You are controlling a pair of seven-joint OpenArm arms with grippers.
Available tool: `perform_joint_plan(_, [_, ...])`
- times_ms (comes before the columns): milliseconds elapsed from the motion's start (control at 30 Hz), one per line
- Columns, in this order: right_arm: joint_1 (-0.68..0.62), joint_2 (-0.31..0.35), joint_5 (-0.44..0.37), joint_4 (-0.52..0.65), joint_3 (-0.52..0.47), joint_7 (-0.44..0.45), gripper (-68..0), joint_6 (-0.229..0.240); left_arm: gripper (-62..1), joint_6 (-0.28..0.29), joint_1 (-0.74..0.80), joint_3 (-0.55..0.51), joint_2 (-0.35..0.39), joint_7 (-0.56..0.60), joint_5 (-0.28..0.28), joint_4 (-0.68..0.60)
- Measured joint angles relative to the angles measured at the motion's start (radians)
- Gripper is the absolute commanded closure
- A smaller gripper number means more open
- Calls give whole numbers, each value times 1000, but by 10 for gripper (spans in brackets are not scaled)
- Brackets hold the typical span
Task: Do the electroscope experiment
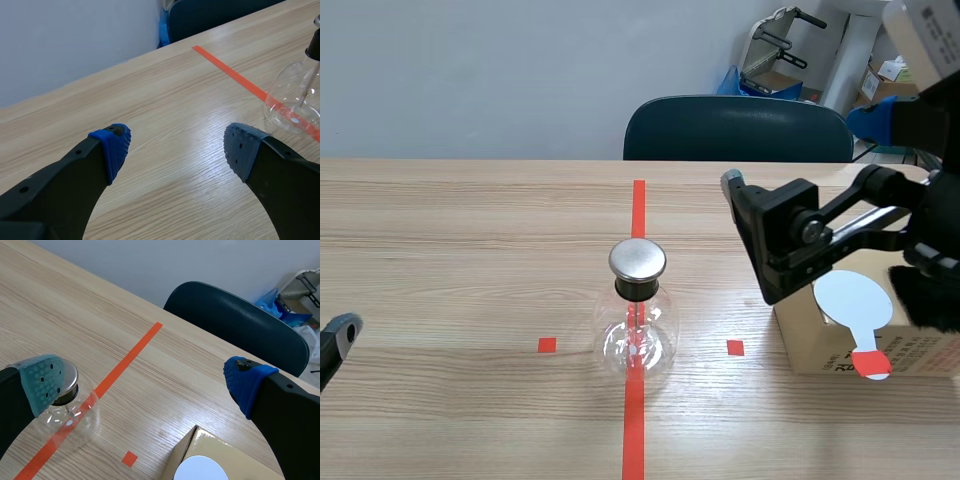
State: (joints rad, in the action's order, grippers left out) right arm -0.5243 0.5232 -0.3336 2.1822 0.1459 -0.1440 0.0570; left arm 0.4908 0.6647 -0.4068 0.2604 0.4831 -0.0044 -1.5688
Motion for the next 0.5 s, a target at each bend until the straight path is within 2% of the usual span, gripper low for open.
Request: perform_joint_plan(500, [0, 0, 0, 0, 0, 0, -679, 0, -415, -8, 0, 0, 0, -27, 0, 0])
